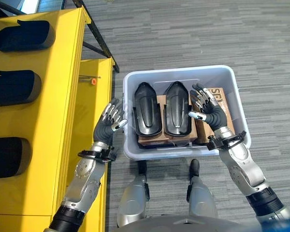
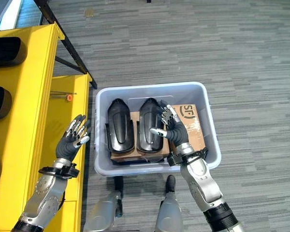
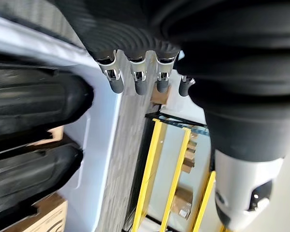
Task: Move parts from the plastic box to the shelf.
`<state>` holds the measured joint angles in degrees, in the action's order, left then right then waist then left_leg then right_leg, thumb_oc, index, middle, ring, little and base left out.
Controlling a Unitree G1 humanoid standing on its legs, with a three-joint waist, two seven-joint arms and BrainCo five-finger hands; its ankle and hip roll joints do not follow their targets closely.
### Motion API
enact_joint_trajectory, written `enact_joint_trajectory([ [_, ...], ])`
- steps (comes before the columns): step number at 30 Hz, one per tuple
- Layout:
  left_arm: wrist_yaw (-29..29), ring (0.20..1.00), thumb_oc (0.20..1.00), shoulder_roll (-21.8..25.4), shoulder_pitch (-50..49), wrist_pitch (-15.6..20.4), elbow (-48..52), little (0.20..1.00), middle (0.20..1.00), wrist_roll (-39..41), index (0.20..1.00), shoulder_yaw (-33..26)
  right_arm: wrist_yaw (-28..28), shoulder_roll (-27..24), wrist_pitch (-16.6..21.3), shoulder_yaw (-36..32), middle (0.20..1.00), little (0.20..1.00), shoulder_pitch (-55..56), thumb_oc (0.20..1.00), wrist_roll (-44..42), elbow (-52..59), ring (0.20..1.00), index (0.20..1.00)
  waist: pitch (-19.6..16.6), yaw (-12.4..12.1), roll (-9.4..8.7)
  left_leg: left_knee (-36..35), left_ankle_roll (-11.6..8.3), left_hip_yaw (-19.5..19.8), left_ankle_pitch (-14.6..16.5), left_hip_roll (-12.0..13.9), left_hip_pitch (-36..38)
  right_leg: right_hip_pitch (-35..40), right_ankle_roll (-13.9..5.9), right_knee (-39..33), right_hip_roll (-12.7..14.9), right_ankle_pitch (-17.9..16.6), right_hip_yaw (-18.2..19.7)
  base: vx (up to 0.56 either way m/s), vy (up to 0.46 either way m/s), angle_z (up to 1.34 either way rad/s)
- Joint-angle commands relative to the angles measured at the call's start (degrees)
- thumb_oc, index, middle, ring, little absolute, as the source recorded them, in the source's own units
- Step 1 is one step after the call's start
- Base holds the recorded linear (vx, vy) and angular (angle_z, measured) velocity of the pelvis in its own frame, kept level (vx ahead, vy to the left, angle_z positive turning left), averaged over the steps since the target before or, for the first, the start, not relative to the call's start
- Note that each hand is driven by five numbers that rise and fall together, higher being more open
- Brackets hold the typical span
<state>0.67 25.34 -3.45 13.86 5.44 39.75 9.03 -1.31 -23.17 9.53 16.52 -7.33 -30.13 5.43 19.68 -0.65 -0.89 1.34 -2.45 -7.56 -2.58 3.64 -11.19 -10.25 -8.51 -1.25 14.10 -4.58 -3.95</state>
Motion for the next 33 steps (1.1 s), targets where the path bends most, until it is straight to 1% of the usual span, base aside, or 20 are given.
enact_joint_trajectory([
  [1,2.2,1.0,1.0,-0.51,0.0,3.52,2.79,1.0,1.0,-2.29,1.0,-1.21,-2.23,-0.07,2.9,-0.72,1.0,1.0,-2.65,1.0,-1.23,2.65,1.0,1.0,-0.53,0.88,-0.18,8.87,-1.17,0.61,3.28,4.69,-5.54,-0.84,-0.51,2.52,1.52,0.91,-1.27,-0.02,0.023,-0.07],
  [5,3.47,1.0,1.0,-1.0,1.73,3.77,2.64,1.0,1.0,-2.9,1.0,-0.3,-3.74,0.88,3.31,-0.47,1.0,1.0,-4.2,1.0,-1.32,1.31,1.0,1.0,0.34,1.02,-0.38,9.12,-1.19,0.68,2.95,4.57,-6.99,-2.08,-0.51,2.52,1.56,0.47,-1.43,-0.02,0.006,-0.06],
  [10,5.84,1.0,1.0,-1.99,4.85,4.12,2.69,1.0,1.0,-3.19,1.0,1.59,-7.3,3.11,3.88,1.39,1.0,1.0,-8.81,1.0,-0.57,-2.54,1.0,1.0,2.35,0.9,-0.67,8.5,-1.29,0.61,1.86,4.85,-8.76,-4.81,-0.52,2.78,1.02,-0.36,-1.31,-0.04,-0.015,-0.03],
  [15,6.57,1.0,1.0,-2.28,5.65,4.13,2.74,1.0,1.0,-2.65,1.0,2.63,-8.77,4.26,3.77,2.69,1.0,1.0,-11.03,1.0,-0.15,-4.96,1.0,1.0,3.35,0.66,-0.87,7.75,-1.35,0.25,1.31,5.09,-9.09,-5.97,-0.78,2.83,0.78,-0.82,-1.11,-0.02,-0.014,-0.05],
  [23,6.66,1.0,1.0,-1.73,6.12,3.72,3.25,1.0,1.0,-2.34,1.0,3.95,-11.12,6.32,3.49,4.01,1.0,1.0,-14.8,1.0,0.08,-10.91,1.0,1.0,4.64,0.18,-0.34,6.12,-1.3,0.15,0.42,4.98,-9.3,-7.49,-0.81,2.81,0.58,-1.44,-0.86,-0.01,-0.001,-0.01],
  [28,6.83,1.0,1.0,-1.8,6.49,3.8,3.15,1.0,1.0,-2.16,1.0,4.75,-11.86,7.1,3.42,4.72,1.0,1.0,-16.23,1.0,0.47,-13.74,1.0,1.0,5.59,0.05,-0.03,6.44,-1.28,0.45,0.65,4.94,-9.53,-7.87,-0.6,3.41,0.46,-1.11,-0.8,-0.01,-0.003,-0.05],
  [33,6.95,1.0,1.0,-1.59,6.59,4.02,3.21,1.0,1.0,-1.88,1.0,5.1,-13.63,7.56,3.25,4.46,1.0,1.0,-17.39,1.0,1.93,-17.18,1.0,1.0,5.73,-0.07,0.24,5.72,-1.34,0.39,0.09,4.64,-9.84,-8.22,-0.77,2.75,0.45,-1.74,-1.05,0.0,0.0,0.0],
])
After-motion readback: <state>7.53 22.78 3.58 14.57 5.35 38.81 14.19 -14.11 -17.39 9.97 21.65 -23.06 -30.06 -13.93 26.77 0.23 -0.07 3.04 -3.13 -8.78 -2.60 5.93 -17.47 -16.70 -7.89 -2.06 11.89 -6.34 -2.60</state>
